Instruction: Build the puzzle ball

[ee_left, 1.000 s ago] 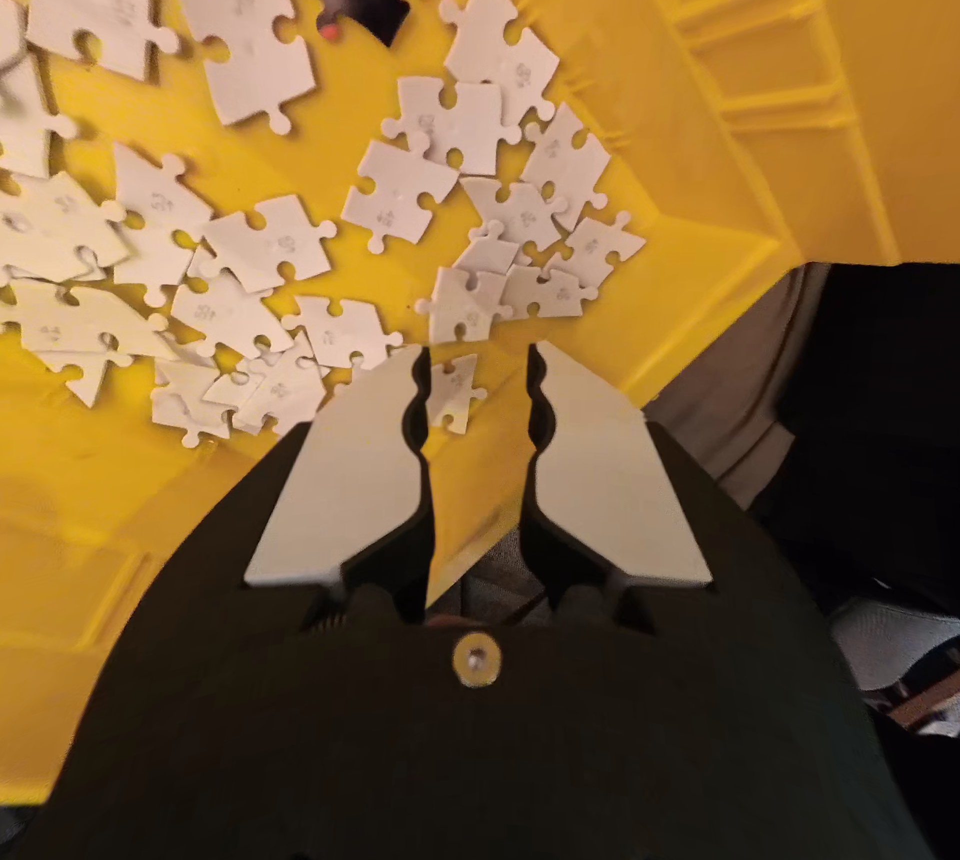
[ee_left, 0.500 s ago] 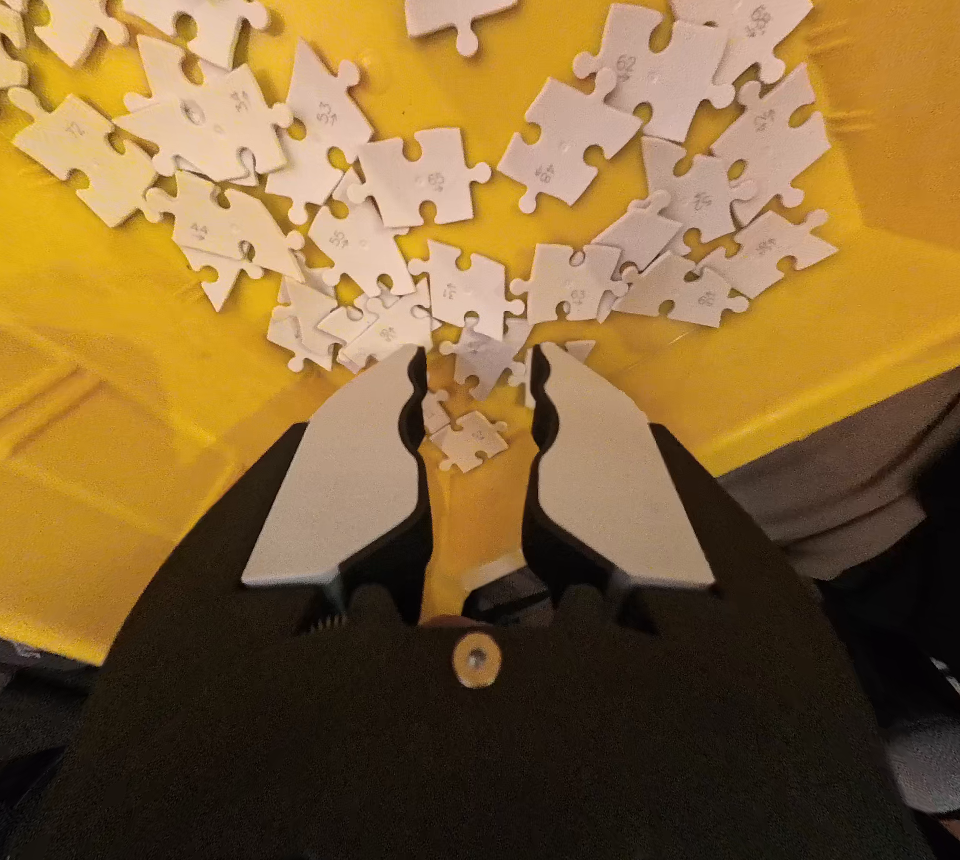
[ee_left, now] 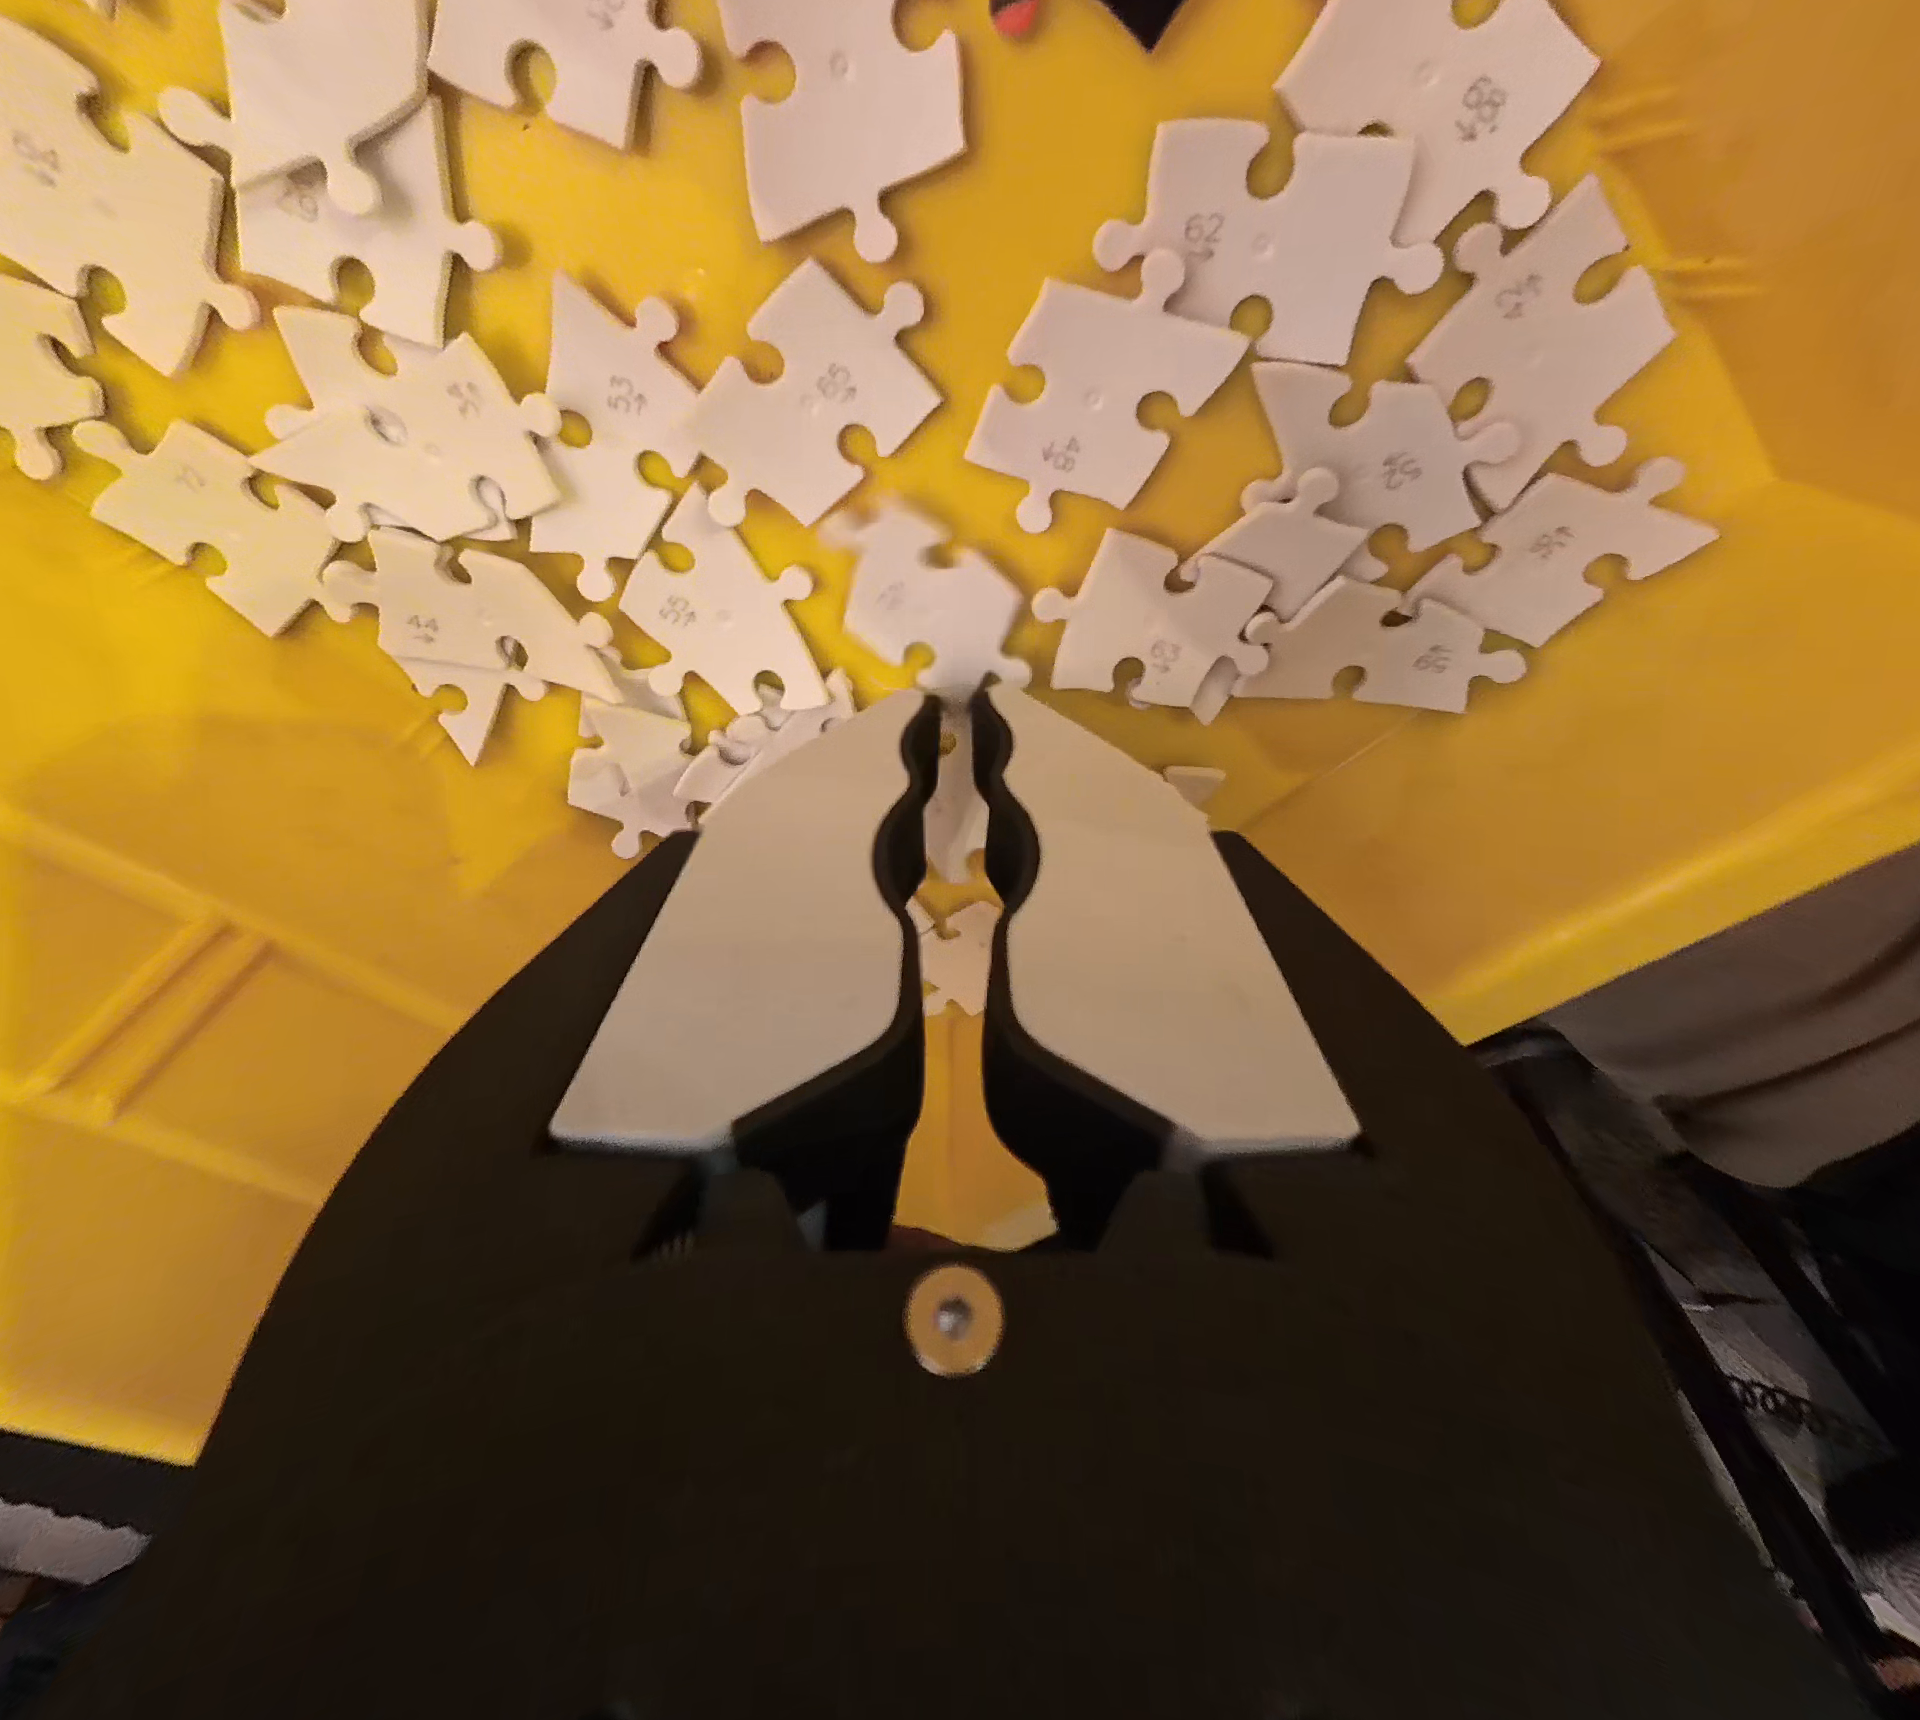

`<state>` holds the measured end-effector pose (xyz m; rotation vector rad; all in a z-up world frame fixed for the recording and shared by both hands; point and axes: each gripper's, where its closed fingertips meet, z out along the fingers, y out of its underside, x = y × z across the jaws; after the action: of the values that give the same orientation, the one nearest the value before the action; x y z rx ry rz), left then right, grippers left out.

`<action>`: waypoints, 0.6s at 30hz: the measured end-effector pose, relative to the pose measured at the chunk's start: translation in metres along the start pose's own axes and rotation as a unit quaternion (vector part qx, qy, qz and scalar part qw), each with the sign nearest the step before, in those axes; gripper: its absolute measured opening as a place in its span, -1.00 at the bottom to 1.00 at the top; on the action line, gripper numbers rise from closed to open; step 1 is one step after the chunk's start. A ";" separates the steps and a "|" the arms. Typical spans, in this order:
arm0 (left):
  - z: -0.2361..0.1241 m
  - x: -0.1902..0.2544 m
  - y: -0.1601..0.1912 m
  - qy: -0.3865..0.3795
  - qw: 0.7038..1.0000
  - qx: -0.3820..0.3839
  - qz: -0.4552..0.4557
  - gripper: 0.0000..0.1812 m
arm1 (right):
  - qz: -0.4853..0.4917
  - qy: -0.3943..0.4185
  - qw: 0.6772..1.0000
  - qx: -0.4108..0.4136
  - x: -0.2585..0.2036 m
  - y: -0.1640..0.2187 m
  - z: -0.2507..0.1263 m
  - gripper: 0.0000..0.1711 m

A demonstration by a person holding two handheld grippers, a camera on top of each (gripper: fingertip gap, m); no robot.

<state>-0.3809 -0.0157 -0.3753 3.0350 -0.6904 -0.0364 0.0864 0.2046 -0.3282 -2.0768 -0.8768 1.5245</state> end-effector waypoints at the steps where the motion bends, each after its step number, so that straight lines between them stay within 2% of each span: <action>1: 0.000 0.000 -0.001 -0.003 1.000 0.002 0.001 -0.94 | 0.000 0.000 1.000 0.000 0.000 0.000 0.000 -0.48; 5: -0.004 0.001 -0.005 -0.009 1.000 0.020 0.014 -0.93 | 0.000 -0.001 1.000 -0.001 0.000 0.000 0.000 -0.48; 7: -0.003 0.000 -0.006 -0.023 0.999 0.018 0.037 -0.73 | 0.000 -0.001 1.000 -0.001 0.000 0.000 0.000 -0.48; 9: -0.001 -0.003 -0.008 -0.036 0.998 0.017 0.047 -0.65 | 0.000 -0.001 1.000 -0.001 0.000 0.000 0.000 -0.48; 12: 0.000 -0.002 -0.009 -0.025 0.998 0.014 0.051 -0.69 | -0.001 0.000 1.000 -0.001 0.000 0.001 0.000 -0.48; 14: 0.001 0.003 -0.009 -0.005 0.998 0.013 0.057 -0.79 | -0.001 -0.001 1.000 -0.001 0.000 0.001 0.000 -0.48; 15: 0.001 0.005 -0.010 -0.001 0.998 0.015 0.058 -0.91 | -0.001 -0.001 1.000 -0.001 0.000 0.000 0.000 -0.48; 18: 0.002 0.003 -0.011 -0.003 0.998 0.022 0.053 -0.95 | -0.001 -0.001 1.000 -0.001 0.000 0.000 0.000 -0.48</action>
<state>-0.3737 -0.0073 -0.3772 3.0356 -0.8623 -0.0296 0.0863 0.2041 -0.3282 -2.0750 -0.8806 1.5268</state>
